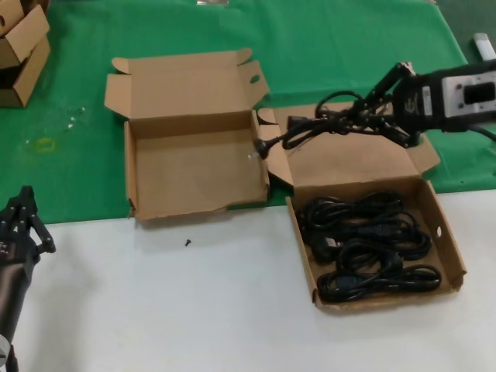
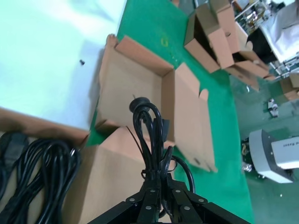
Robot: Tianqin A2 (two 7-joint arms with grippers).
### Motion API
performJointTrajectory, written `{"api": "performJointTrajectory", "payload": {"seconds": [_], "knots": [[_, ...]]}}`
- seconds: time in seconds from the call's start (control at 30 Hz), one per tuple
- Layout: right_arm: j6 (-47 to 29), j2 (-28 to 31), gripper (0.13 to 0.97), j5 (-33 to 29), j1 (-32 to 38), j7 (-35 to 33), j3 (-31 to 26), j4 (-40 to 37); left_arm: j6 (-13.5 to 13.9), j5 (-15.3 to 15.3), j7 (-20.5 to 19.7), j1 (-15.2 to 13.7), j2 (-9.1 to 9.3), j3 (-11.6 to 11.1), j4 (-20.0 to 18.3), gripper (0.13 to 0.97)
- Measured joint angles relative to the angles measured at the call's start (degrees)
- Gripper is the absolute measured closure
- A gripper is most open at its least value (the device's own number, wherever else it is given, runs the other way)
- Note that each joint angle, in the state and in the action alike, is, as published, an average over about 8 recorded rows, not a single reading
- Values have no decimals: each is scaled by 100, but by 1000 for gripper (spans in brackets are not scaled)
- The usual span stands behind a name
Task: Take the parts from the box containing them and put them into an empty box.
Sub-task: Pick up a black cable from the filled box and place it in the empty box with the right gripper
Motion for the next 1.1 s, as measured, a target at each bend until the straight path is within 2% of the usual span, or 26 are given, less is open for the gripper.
{"api": "performJointTrajectory", "payload": {"seconds": [0.33, 0.6, 0.87, 1.1], "knots": [[156, -316, 937, -95, 65, 471, -97, 339, 0, 0, 1, 0, 0, 0, 0, 955], [437, -811, 937, -261, 112, 746, -272, 372, 0, 0, 1, 0, 0, 0, 0, 955], [776, -1403, 937, -386, 107, 707, -482, 31, 0, 0, 1, 0, 0, 0, 0, 955], [1104, -1922, 937, -439, 128, 357, -630, -606, 0, 0, 1, 0, 0, 0, 0, 955]]}}
